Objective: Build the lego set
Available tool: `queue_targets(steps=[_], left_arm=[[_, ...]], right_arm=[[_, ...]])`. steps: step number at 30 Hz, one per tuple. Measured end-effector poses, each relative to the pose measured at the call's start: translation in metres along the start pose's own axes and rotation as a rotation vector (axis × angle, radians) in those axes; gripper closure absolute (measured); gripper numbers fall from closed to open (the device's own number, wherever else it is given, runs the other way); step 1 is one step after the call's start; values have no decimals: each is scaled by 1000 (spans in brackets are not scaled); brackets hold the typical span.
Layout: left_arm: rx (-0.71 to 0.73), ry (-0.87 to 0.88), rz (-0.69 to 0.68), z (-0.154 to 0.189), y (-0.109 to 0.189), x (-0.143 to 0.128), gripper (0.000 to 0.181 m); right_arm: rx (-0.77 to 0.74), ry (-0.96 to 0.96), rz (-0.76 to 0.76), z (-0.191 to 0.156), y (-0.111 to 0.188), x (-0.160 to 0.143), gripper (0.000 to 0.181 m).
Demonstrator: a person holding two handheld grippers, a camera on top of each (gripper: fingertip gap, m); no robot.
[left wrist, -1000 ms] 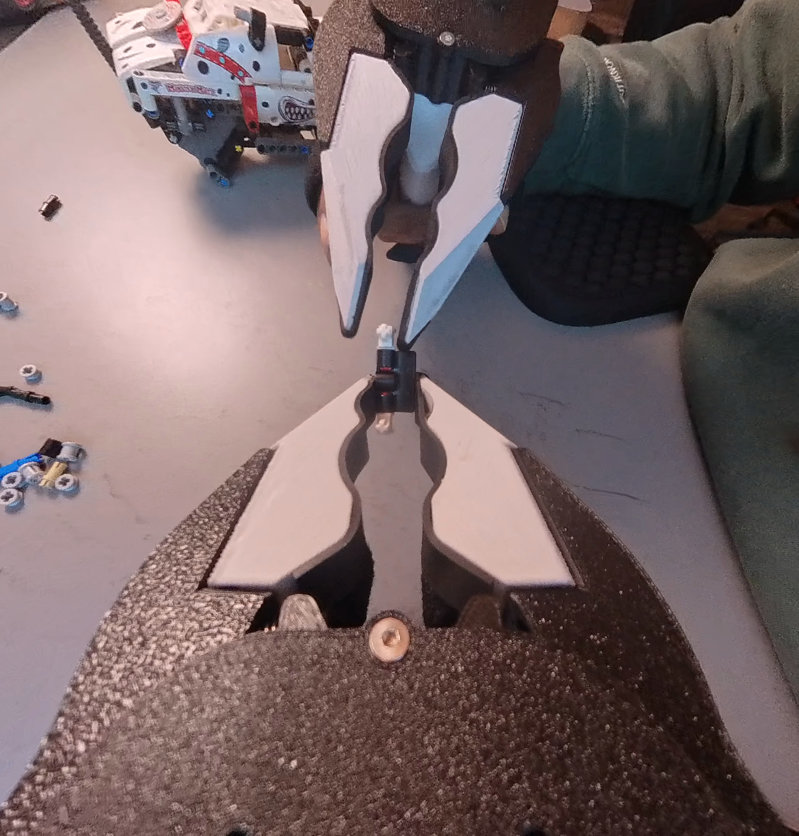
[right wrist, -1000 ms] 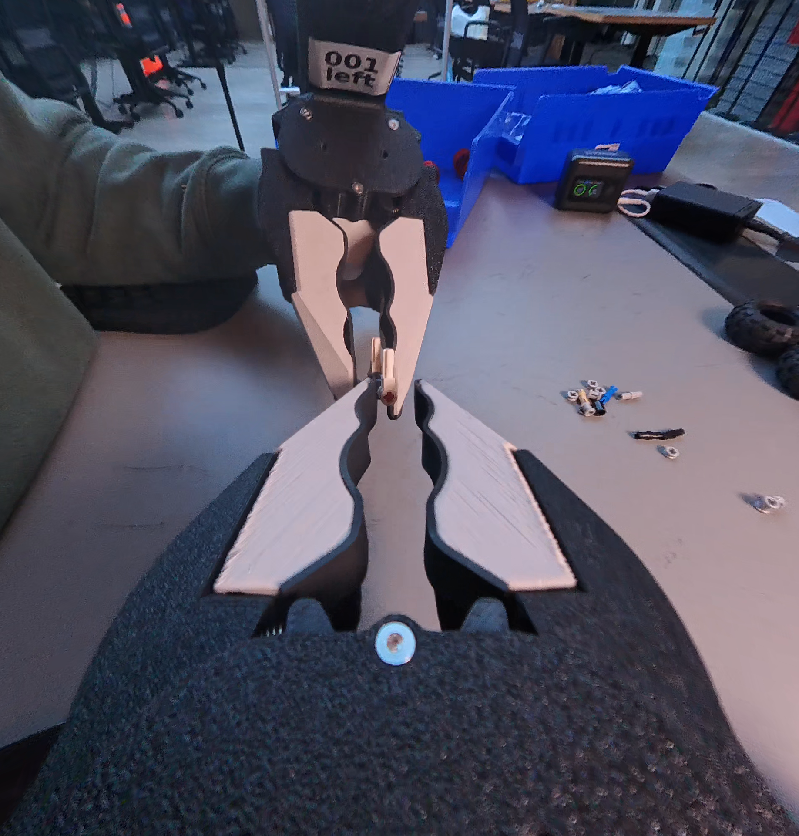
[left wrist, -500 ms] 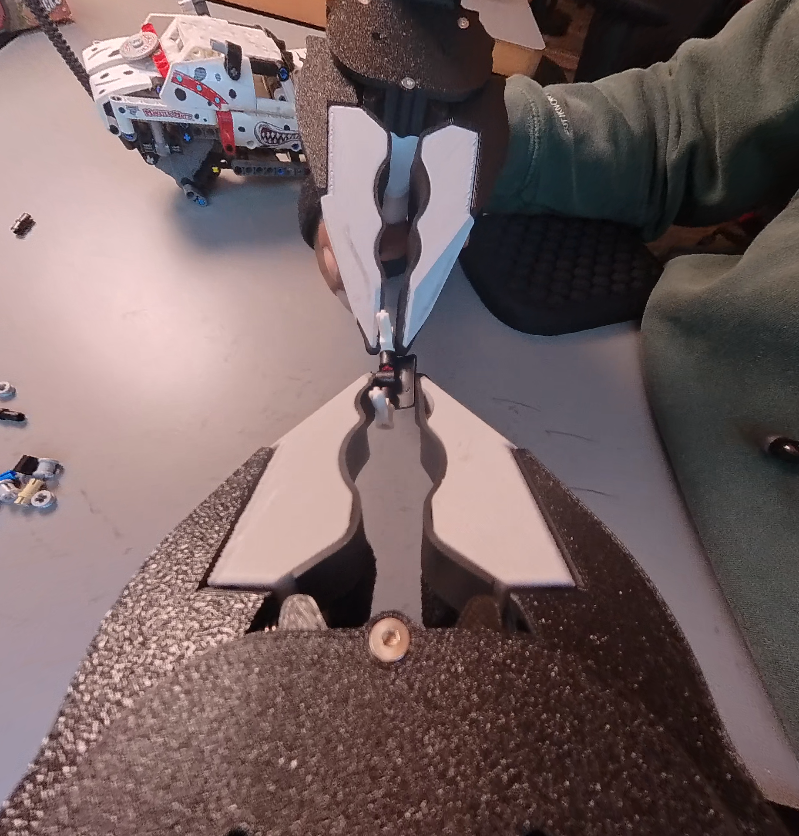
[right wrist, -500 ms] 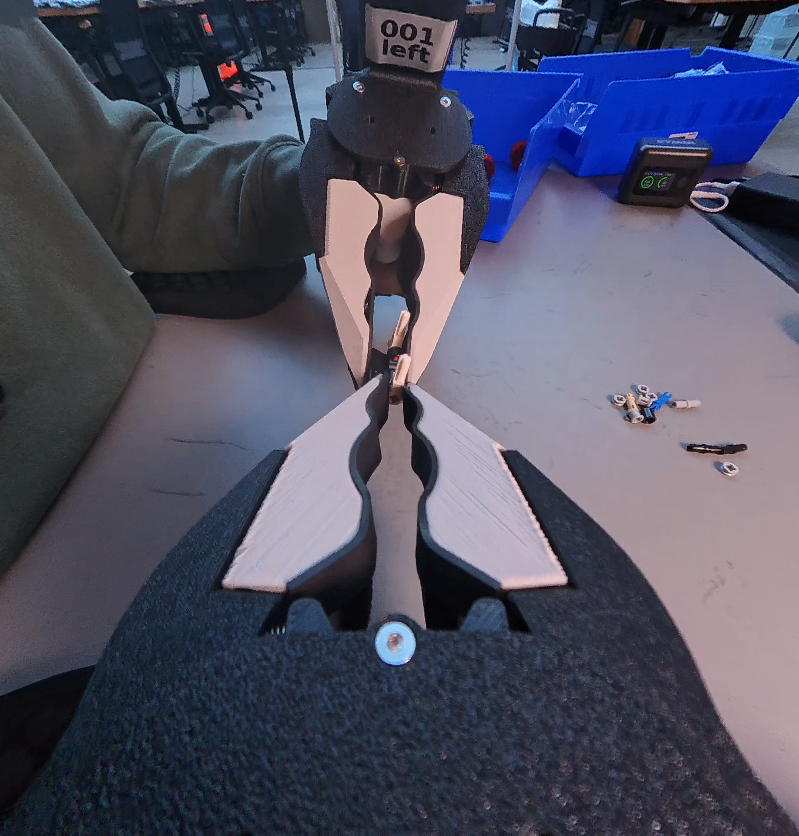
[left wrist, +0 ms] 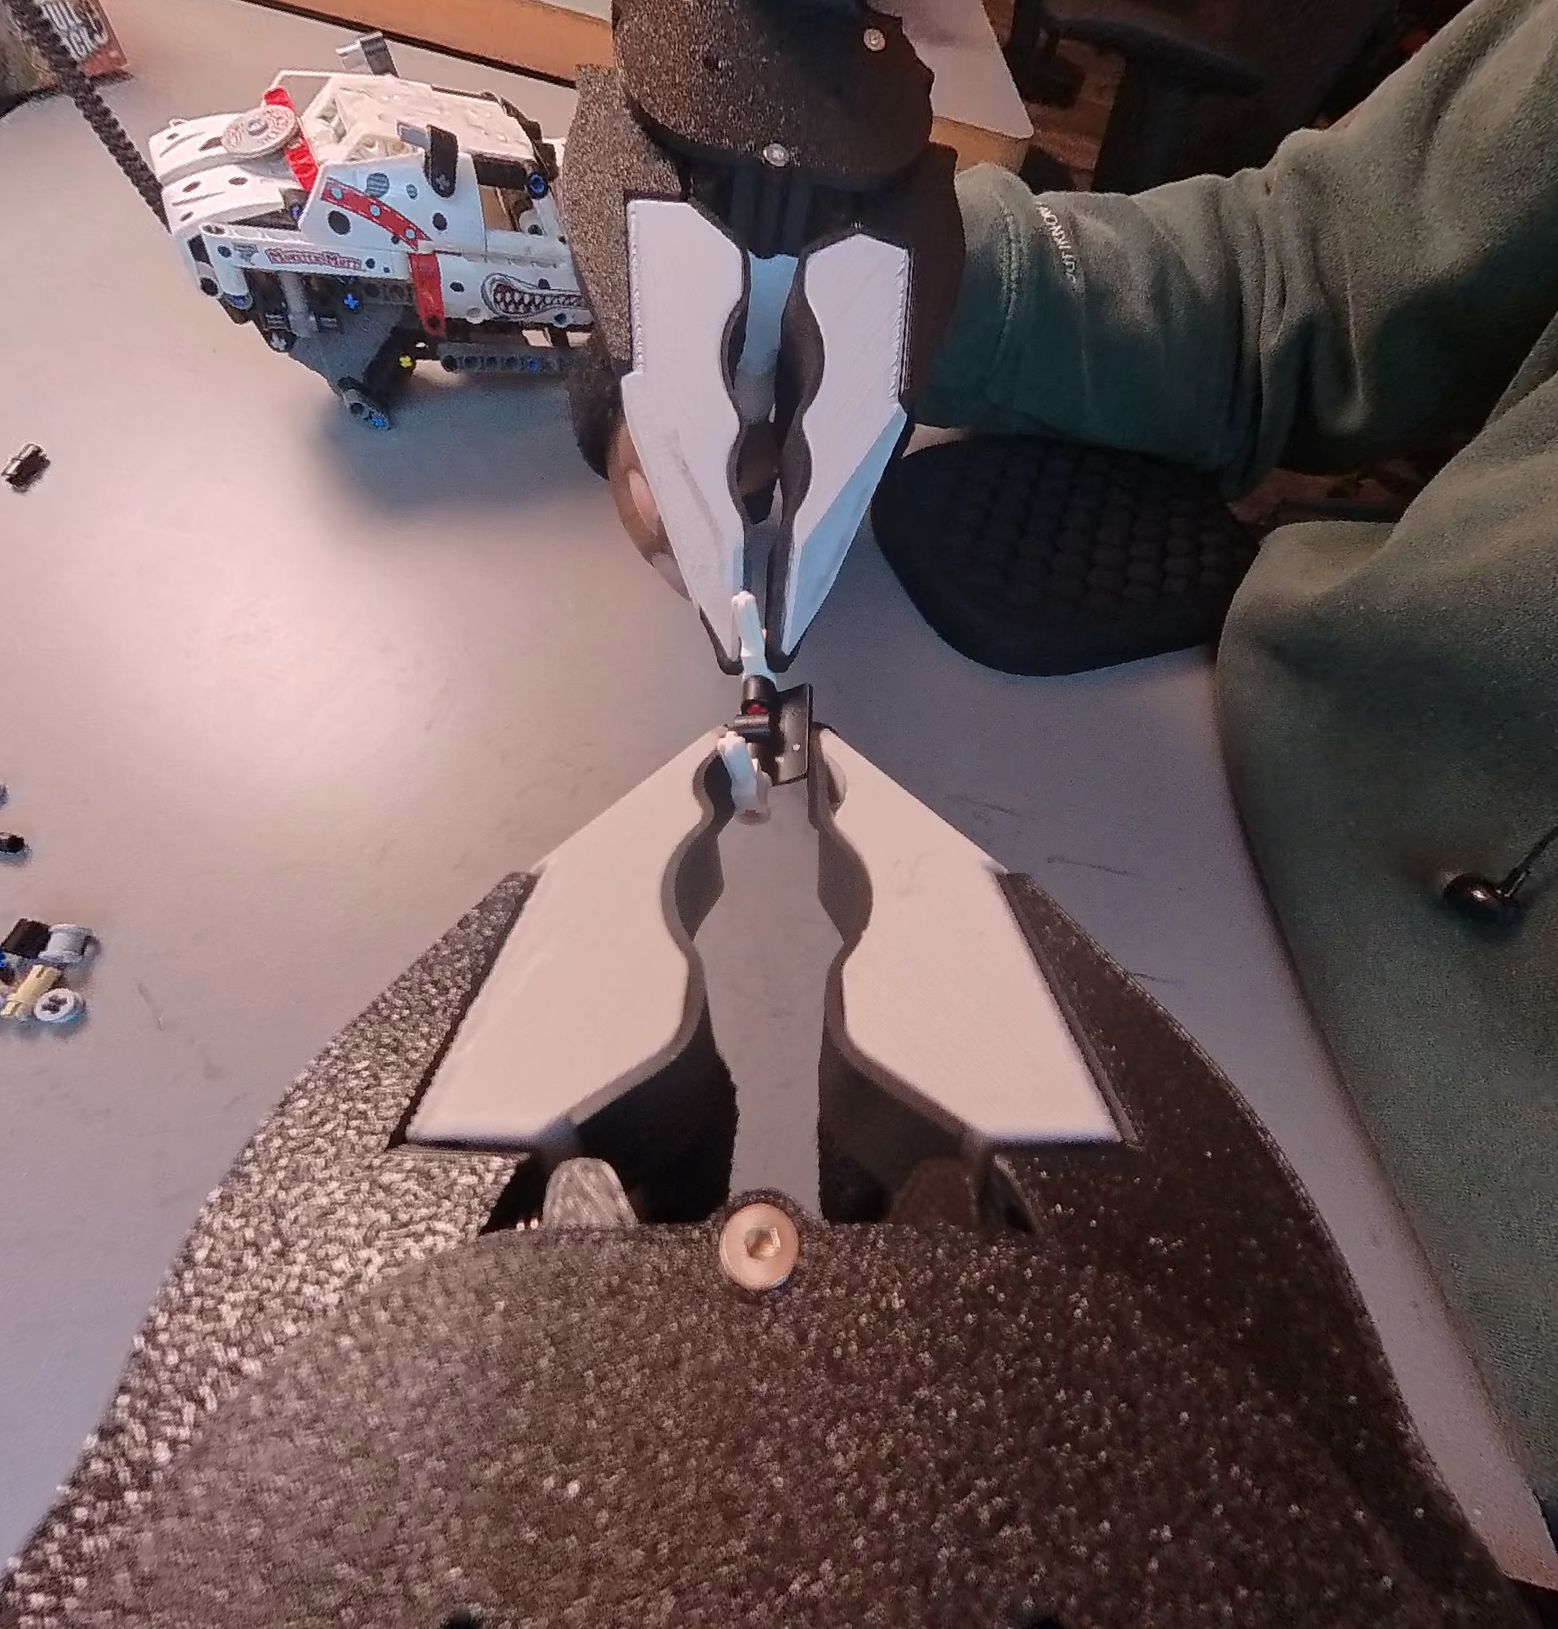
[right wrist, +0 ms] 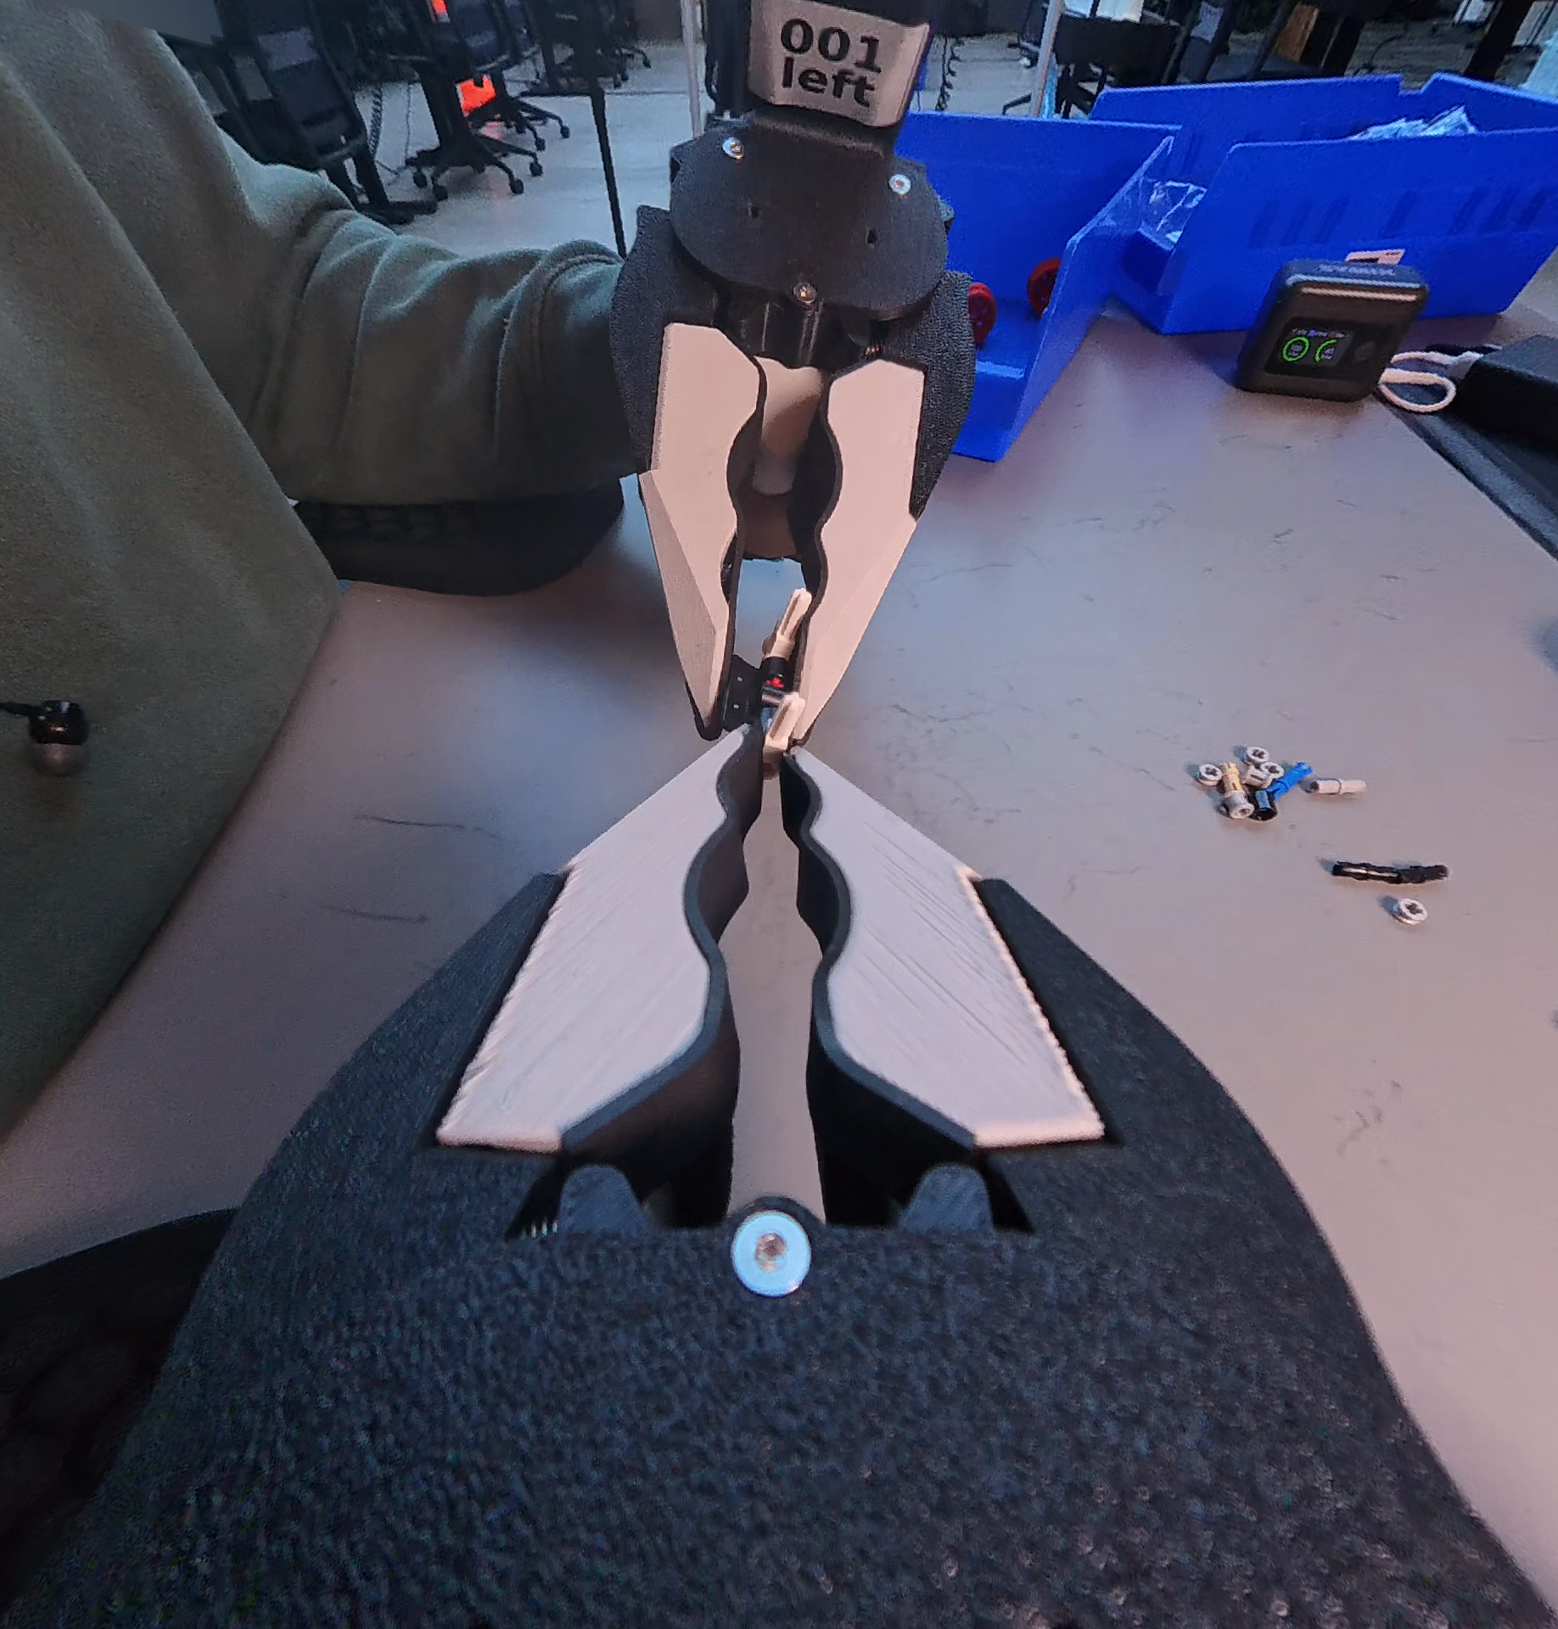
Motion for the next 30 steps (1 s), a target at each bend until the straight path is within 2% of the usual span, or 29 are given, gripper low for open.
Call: queue_targets(steps=[3, 5, 6, 7, 9, 11, 15, 16, 18, 20, 24, 30], left_arm=[[19, -6, -9, -1, 3, -1, 168], [101, 37, 16, -12, 29, -10, 168], [81, 42, 41, -12, 38, -10, 169], [79, 18, 4, -11, 34, -9, 168], [56, 18, -46, -12, 8, -5, 167], [29, 63, -131, -17, -8, -15, 167], [7, 134, -195, -21, -19, -34, 167], [5, 133, -204, -20, -19, -34, 161], [8, 134, -179, -19, -16, -32, 148], [-7, 140, -103, -17, -8, -27, 146], [-49, 93, 61, -6, 0, -8, 159], [-1, 19, 71, 2, -8, 1, 175]], right_arm=[[9, -5, -1, 0, 4, -1, 180], [-42, -20, -5, 12, 23, -7, 180], [-55, -60, 35, 17, 35, -6, 181], [-53, -63, 67, 16, 38, -3, 180], [-24, -47, 77, 10, 25, 3, 180], [-13, -47, 64, 10, 18, 1, 179], [-13, -78, 67, 11, 17, -8, 179], [-13, -76, 67, 10, 16, -8, 179], [-2, -73, 71, 8, 14, -8, 179], [-1, -66, 69, 6, 12, -8, 179], [-2, -49, 59, 2, 7, -7, 179], [13, -33, 45, -4, -1, -7, 179]])
Point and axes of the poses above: each gripper's, where its closed fingertips meet, y back along the fingers, x out of its top, z = x × y across the jaws, the point moved 8 cm from there along y, back along the fingers, and after that the axes turned 10 degrees about -x, right-handed, at the moved point
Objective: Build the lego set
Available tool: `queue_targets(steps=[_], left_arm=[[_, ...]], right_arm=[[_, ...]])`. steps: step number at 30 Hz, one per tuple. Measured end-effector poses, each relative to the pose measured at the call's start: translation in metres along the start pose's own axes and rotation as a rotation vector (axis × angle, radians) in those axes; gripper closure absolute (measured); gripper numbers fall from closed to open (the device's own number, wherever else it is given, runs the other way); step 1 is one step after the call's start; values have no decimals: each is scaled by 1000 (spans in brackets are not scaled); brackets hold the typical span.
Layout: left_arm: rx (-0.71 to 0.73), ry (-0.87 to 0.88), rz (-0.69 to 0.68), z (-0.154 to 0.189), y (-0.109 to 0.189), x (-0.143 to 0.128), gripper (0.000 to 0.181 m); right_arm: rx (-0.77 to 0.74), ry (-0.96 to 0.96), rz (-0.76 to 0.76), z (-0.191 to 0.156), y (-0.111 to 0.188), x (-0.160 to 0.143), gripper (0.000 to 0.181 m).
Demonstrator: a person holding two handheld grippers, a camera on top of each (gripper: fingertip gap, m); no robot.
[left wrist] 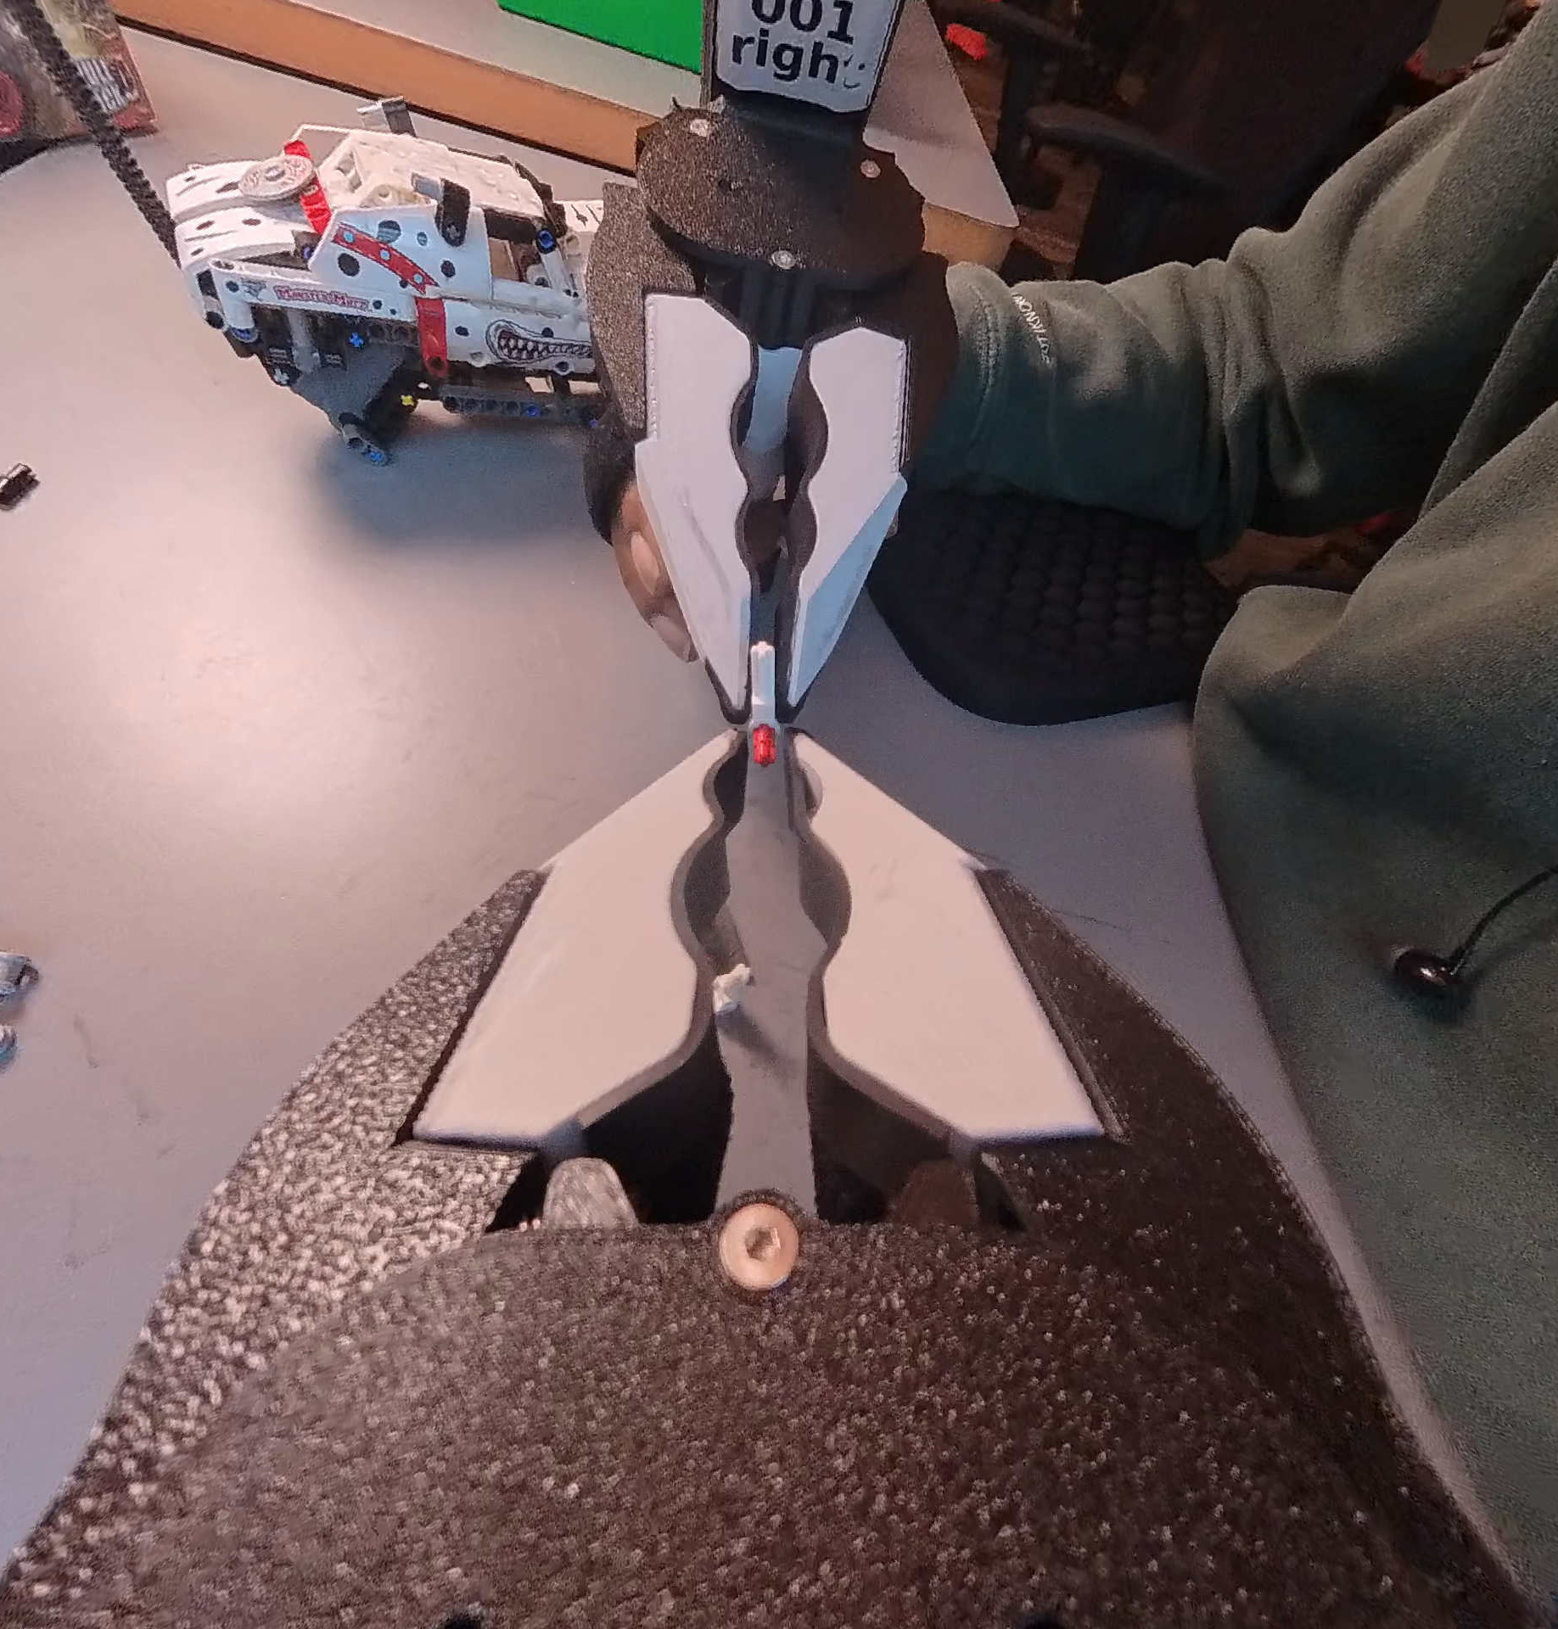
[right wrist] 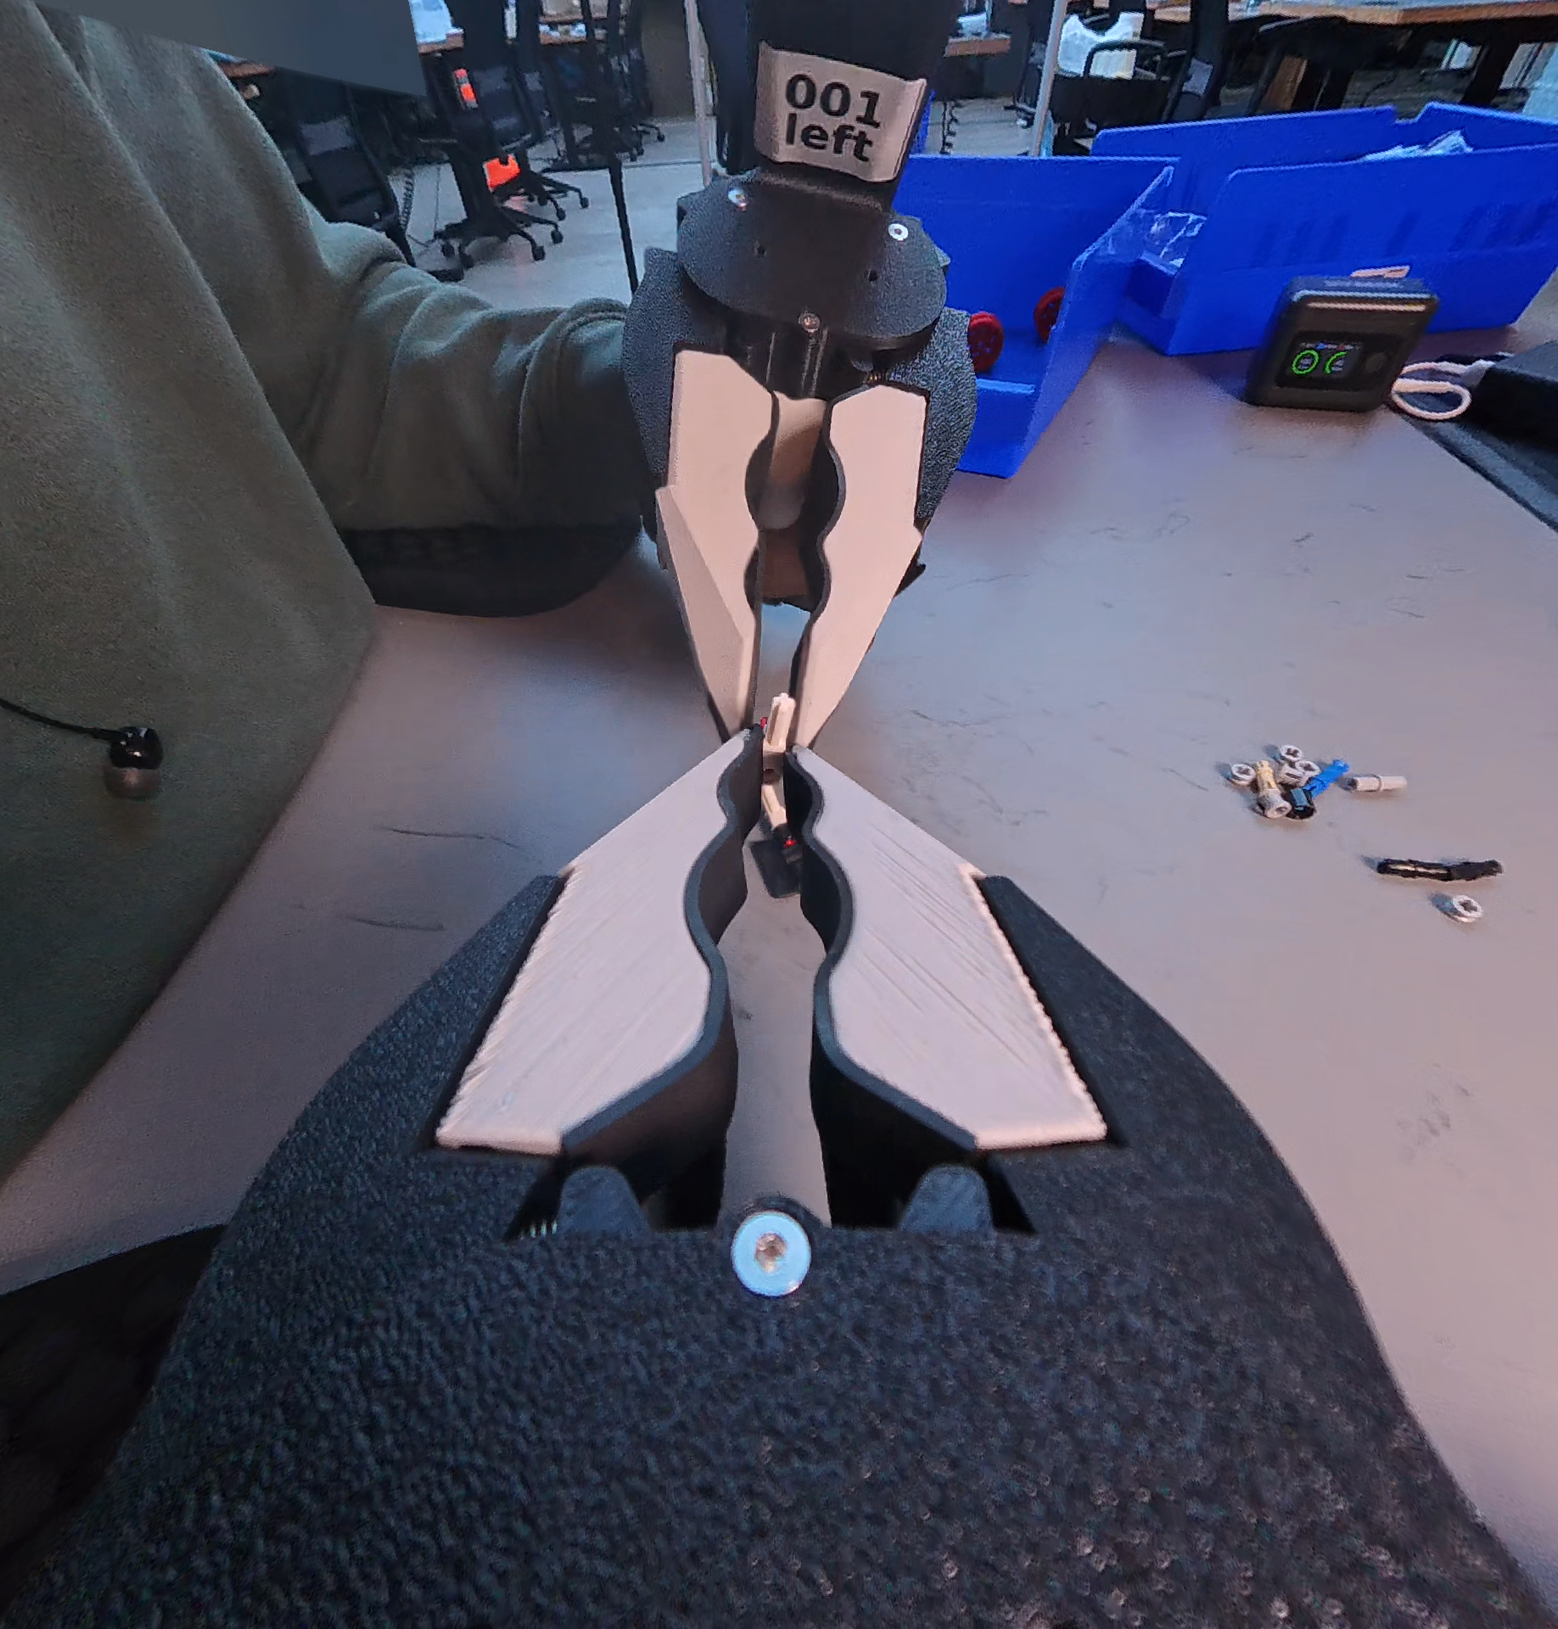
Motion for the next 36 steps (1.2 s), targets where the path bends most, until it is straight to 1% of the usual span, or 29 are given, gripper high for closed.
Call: queue_targets(steps=[4, 6, 11, 12, 13, 14, 15, 17, 19, 20, 22, 26, 28, 31, 33, 36], left_arm=[[27, -28, -18, 3, -1, 3, 178], [67, -46, -38, 3, -1, 4, 179], [80, -27, 18, 4, 1, 8, 180], [107, -22, 37, 1, 10, 8, 181], [135, 2, 99, -5, 28, 9, 181], [131, 27, 165, -8, 43, 11, 181], [129, 23, 167, -10, 45, 12, 181], [94, 19, 104, -12, 28, 8, 180], [108, 43, -1, -20, 16, -6, 180], [147, 46, -53, -25, 15, -14, 180], [182, 74, -102, -32, 17, -25, 179], [242, 77, -143, -36, 21, -30, 179], [318, 79, -134, -43, 26, -30, 179], [541, 59, -115, -67, 41, -28, 179], [662, 47, -139, -88, 51, -25, 179], [734, 74, -163, -114, 54, -24, 179]], right_arm=[[-1, 2, 7, -1, 1, 1, 179], [-13, 6, 0, 0, 2, 1, 179], [4, -14, 18, 3, 8, 3, 180], [-4, -12, 4, 6, 14, 2, 180], [-54, -23, 3, 16, 27, -1, 180], [-85, -55, 37, 24, 40, 0, 180], [-90, -50, 58, 24, 43, 4, 180], [-63, -3, 45, 14, 26, 10, 180], [-67, -2, 4, 15, 18, 4, 179], [-88, -19, 2, 20, 19, 0, 179], [-133, -47, 2, 27, 24, -4, 179], [-193, -53, -6, 32, 22, -8, 179], [-208, -54, -19, 34, 20, -11, 179], [-227, -47, -30, 34, 17, -12, 179], [-231, -39, -39, 34, 15, -12, 179], [-238, -25, -49, 32, 13, -12, 178]])
Point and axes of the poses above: each gripper's, where its closed fingertips meet, y back along the fingers, x out of its top, z = x × y across the jaws, the point moved 8 cm from there along y, back along the fingers, and after that the axes turned 10 degrees about -x, right-handed, at the moved point
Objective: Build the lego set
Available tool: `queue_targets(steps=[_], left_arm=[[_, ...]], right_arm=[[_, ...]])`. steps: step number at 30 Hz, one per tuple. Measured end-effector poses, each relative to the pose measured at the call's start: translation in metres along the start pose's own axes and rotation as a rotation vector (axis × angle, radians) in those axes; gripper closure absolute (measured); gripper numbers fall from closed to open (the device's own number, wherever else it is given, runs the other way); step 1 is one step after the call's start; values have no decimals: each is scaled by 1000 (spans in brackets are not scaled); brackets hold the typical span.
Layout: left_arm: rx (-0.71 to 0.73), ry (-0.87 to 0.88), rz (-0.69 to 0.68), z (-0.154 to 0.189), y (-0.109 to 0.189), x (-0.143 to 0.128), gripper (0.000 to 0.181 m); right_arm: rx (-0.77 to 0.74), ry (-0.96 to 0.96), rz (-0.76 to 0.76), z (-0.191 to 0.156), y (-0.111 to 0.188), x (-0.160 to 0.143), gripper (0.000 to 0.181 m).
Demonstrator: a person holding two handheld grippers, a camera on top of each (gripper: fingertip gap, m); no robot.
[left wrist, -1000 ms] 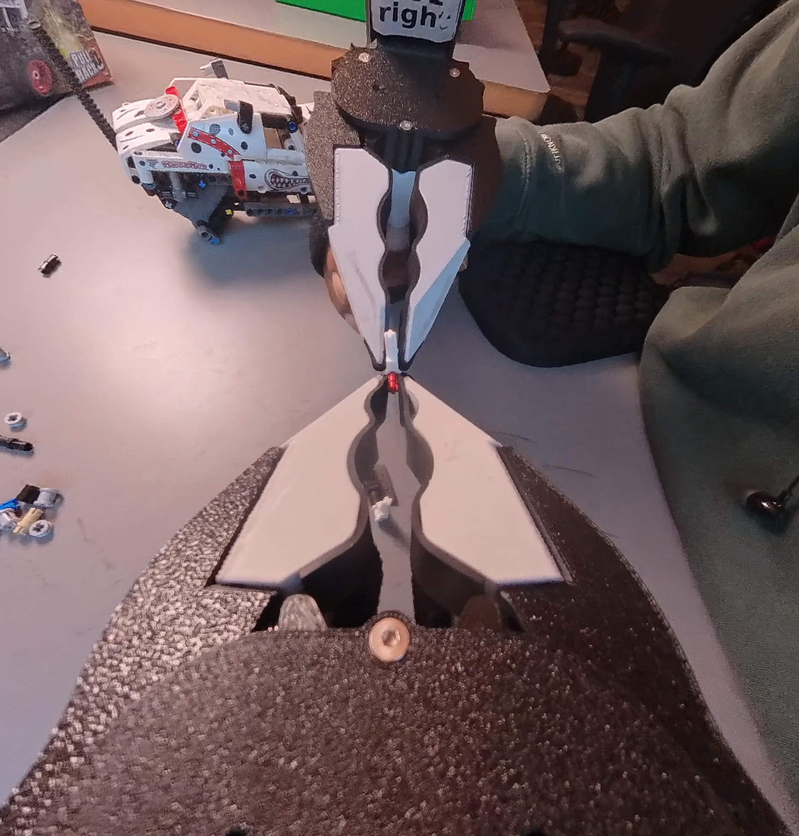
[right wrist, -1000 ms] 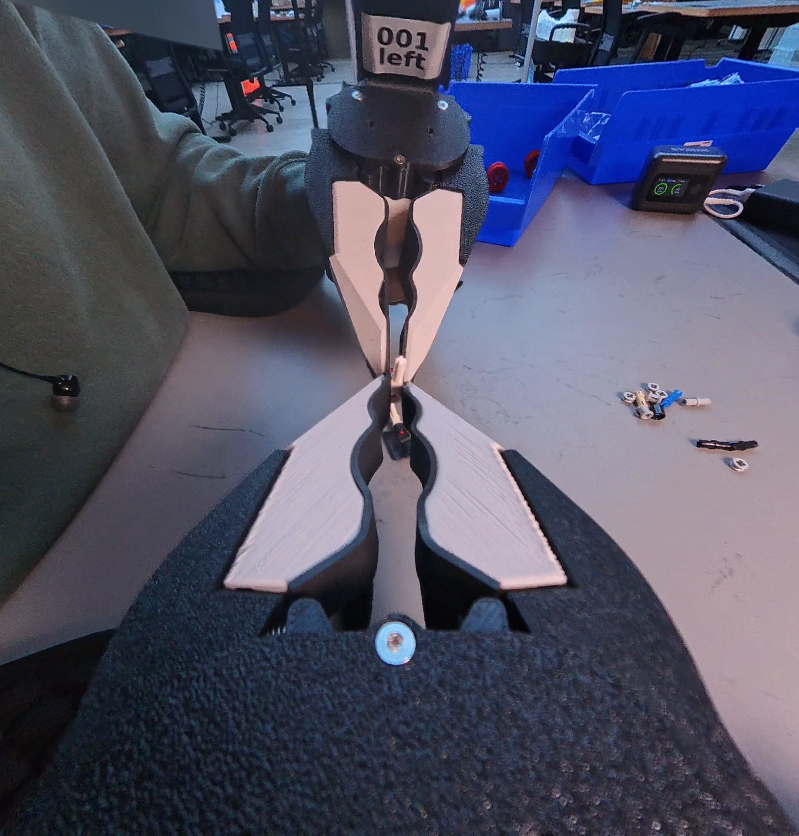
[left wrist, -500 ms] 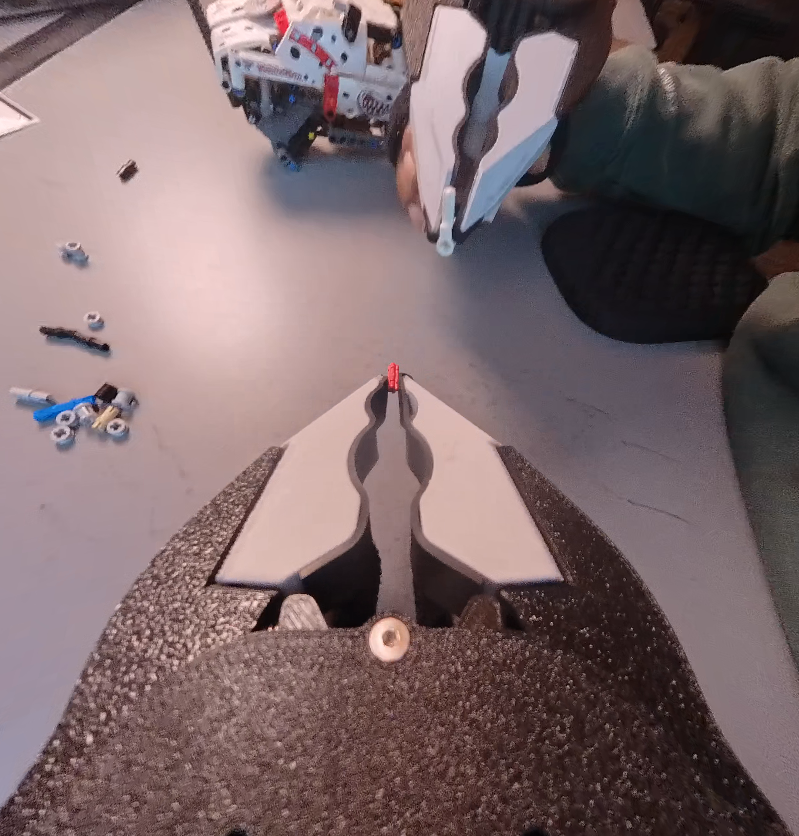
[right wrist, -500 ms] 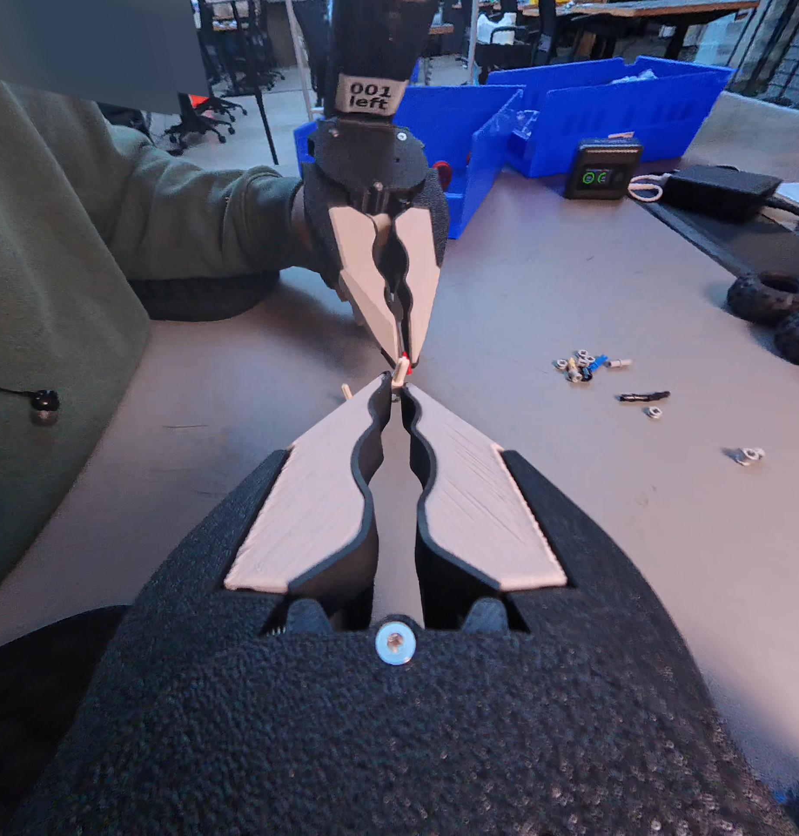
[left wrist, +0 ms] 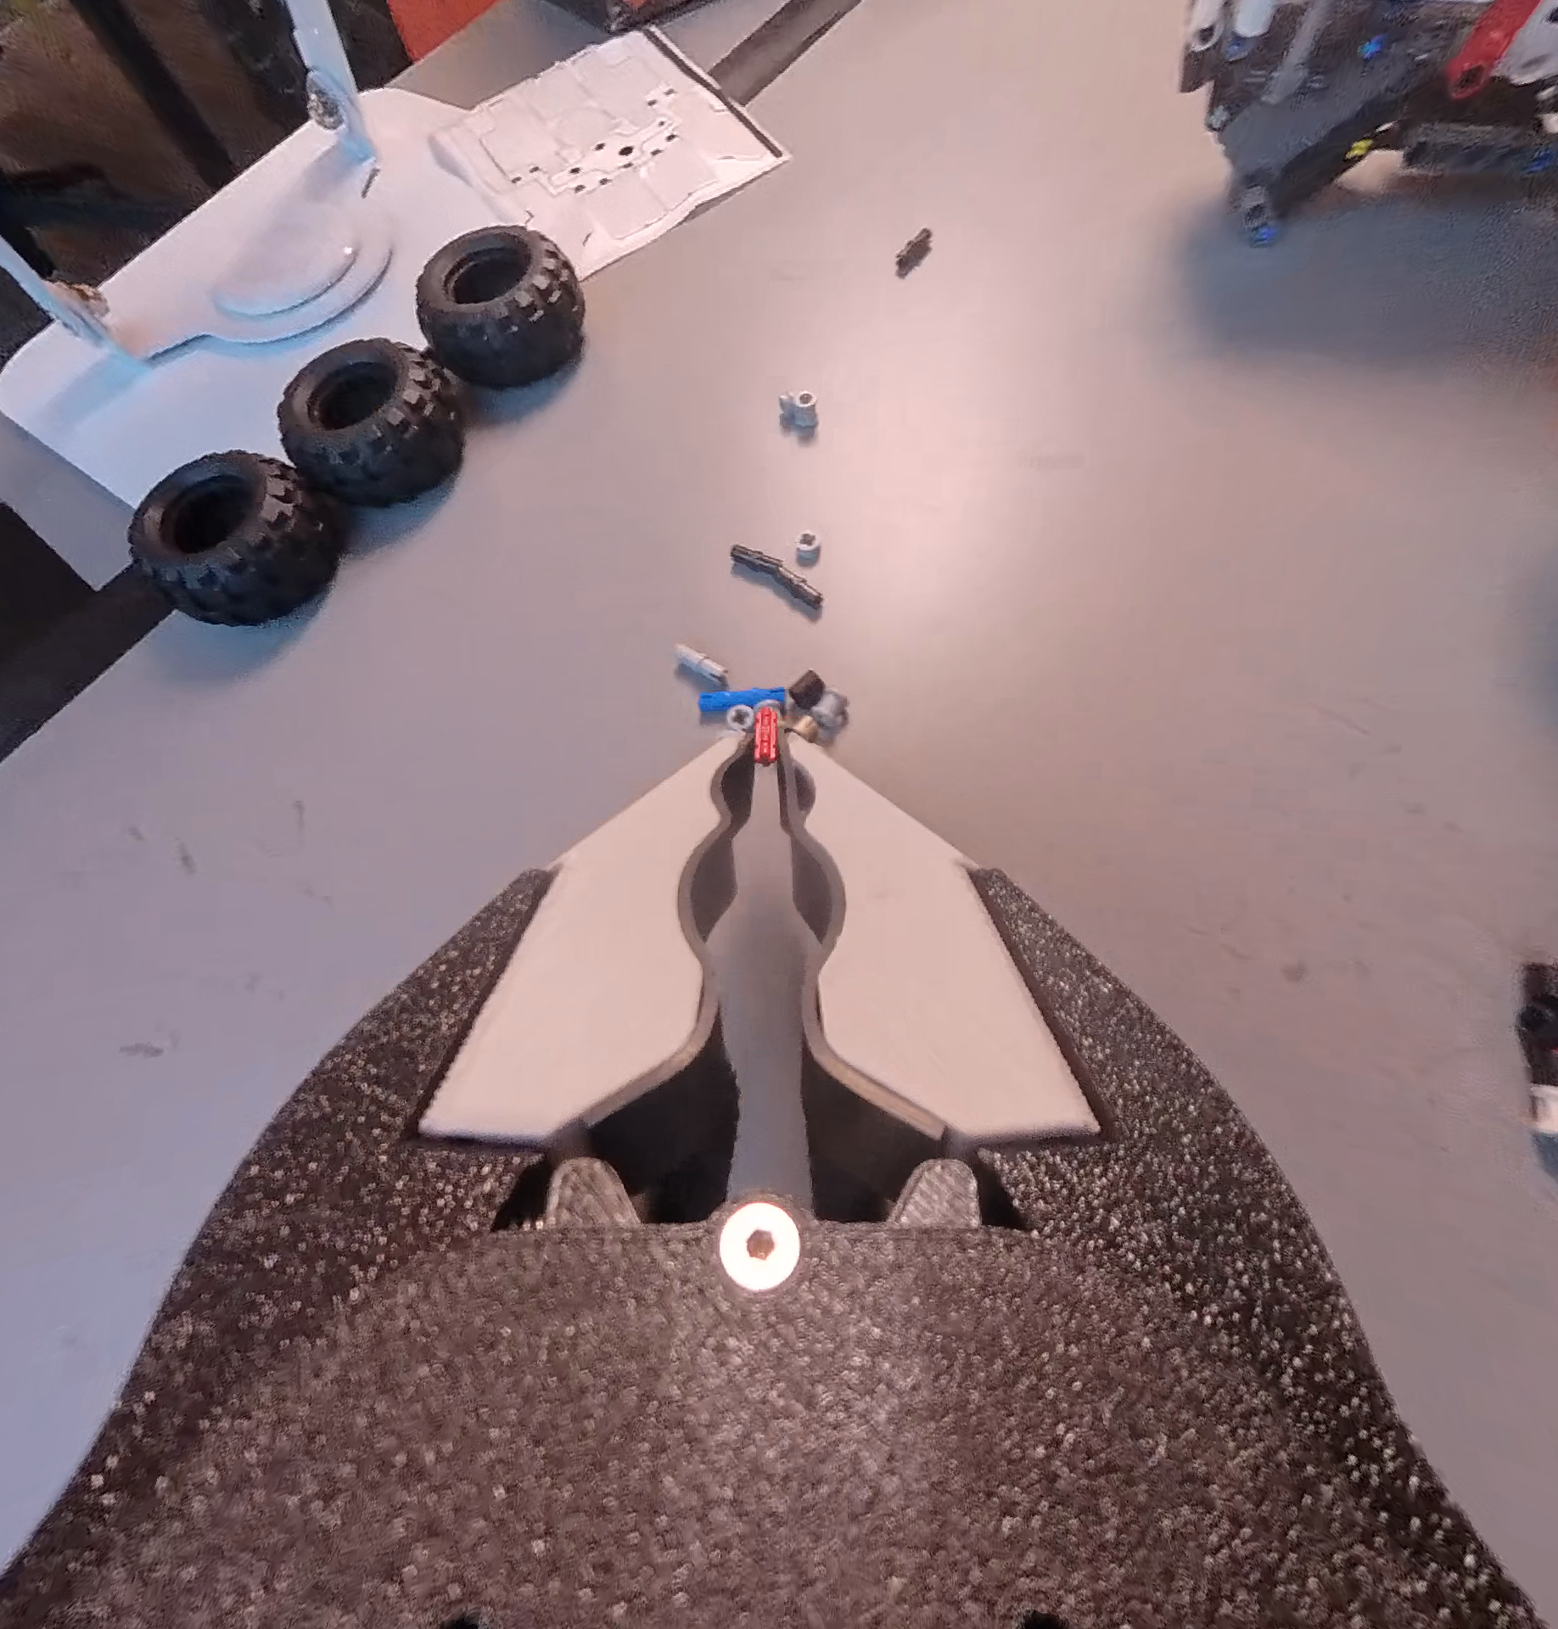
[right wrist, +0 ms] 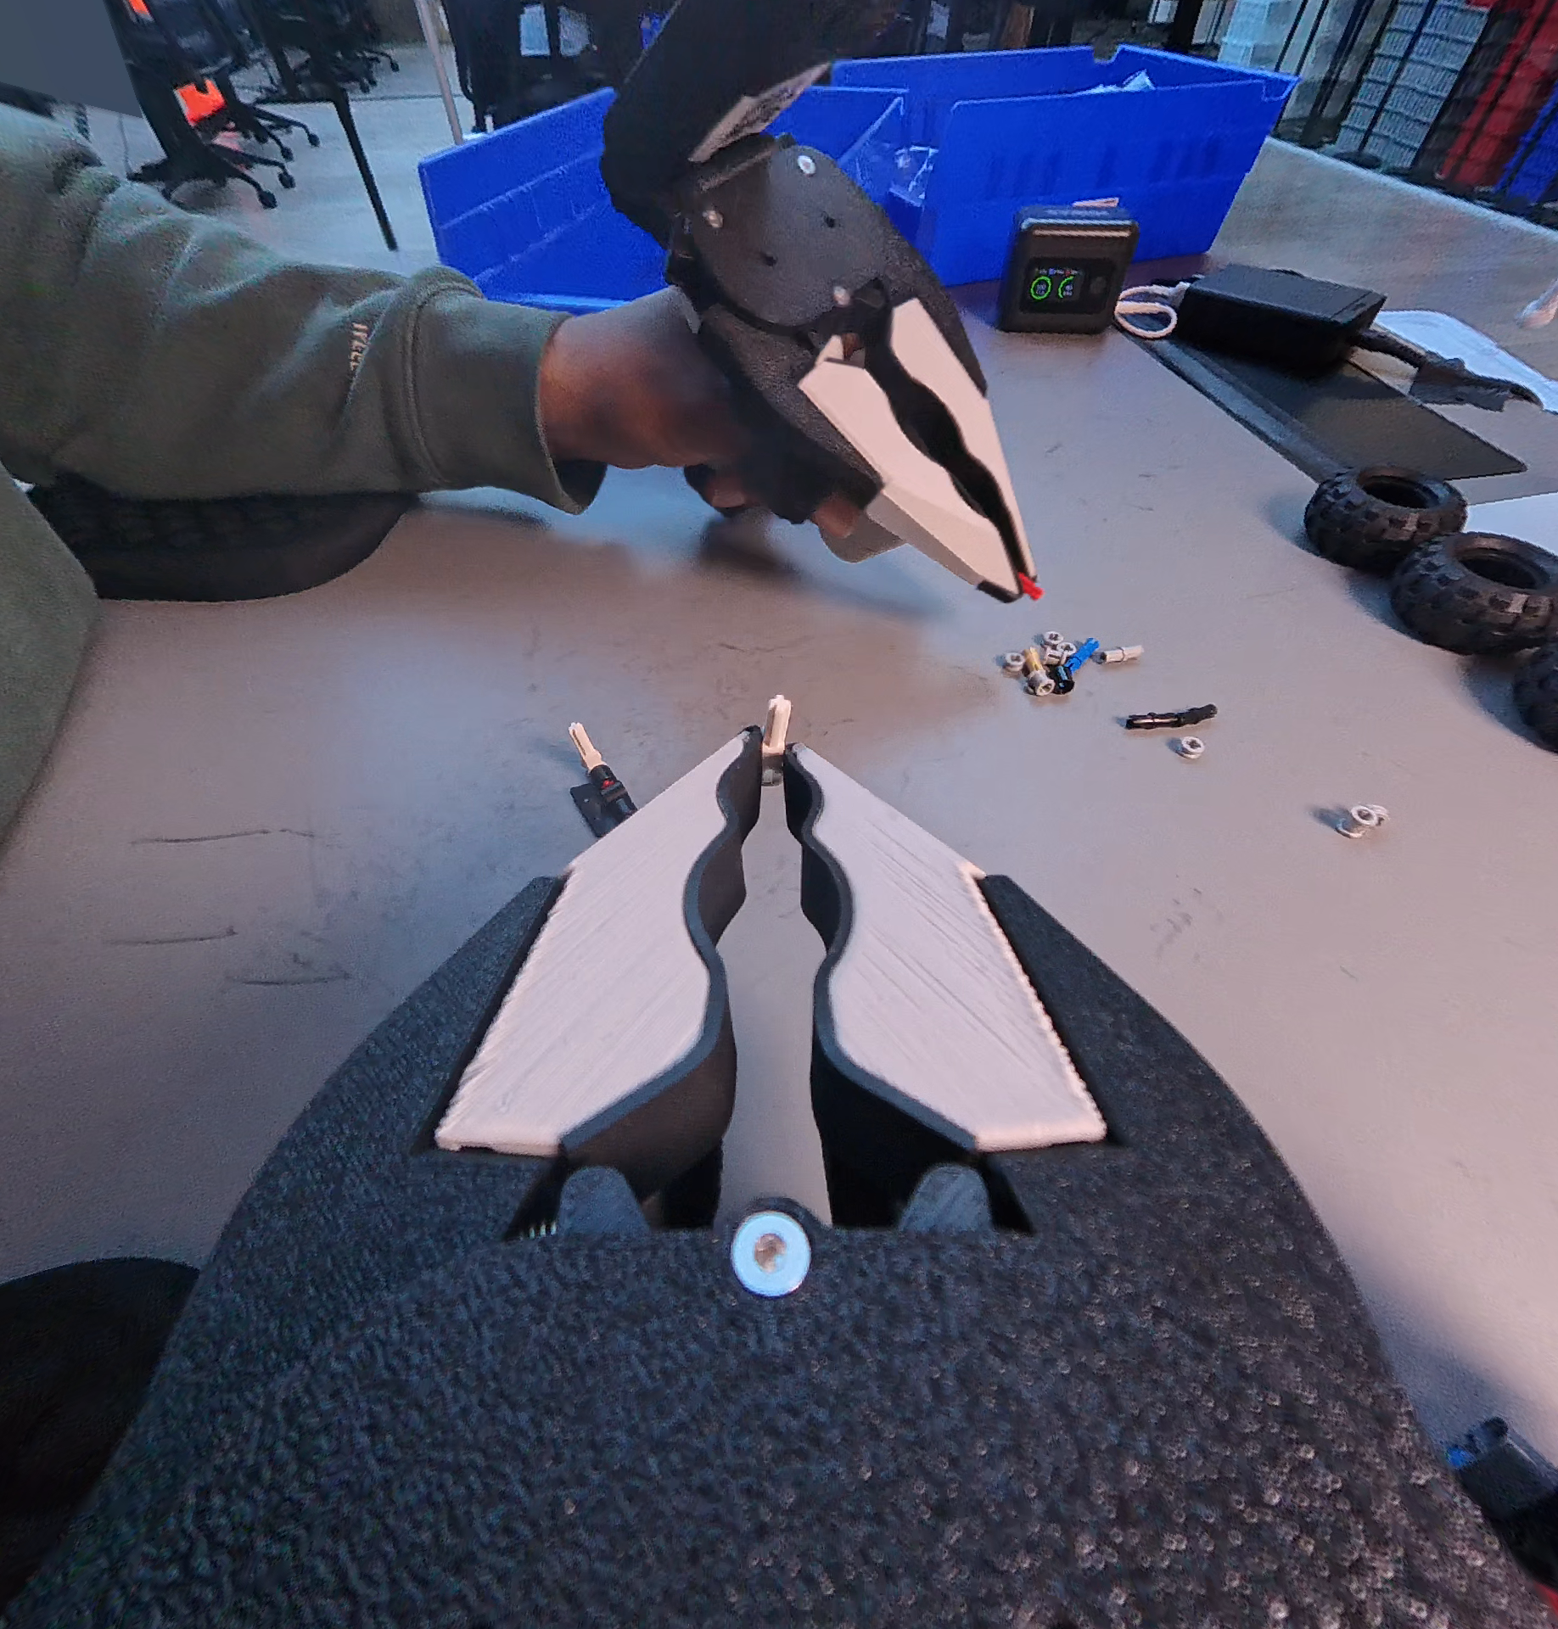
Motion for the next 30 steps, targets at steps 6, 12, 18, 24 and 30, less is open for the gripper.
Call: queue_targets(steps=[6, 12, 18, 24, 30], left_arm=[[40, -4, -37, -12, -14, 1, 165], [-138, 49, 124, 2, 2, 12, 149], [-680, 85, 339, 60, 18, 34, 155], [-915, 281, 387, 83, 15, 46, 155], [-1032, 538, 399, 77, 11, 45, 149]], right_arm=[[-17, 9, -7, 0, 1, -1, 178], [-73, 12, 10, 4, 1, 0, 178], [-39, -52, 140, -1, 2, 11, 178], [-84, 41, 188, -8, 2, 17, 178], [-271, 306, 189, -16, 2, 22, 178]])
Point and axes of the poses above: each gripper's, where its closed fingertips meet, y back along the fingers, x out of its top, z = x × y across the jaws, the point moved 8 cm from there along y, back along the fingers, and after that the axes turned 10 degrees about -x, right-handed, at the moved point
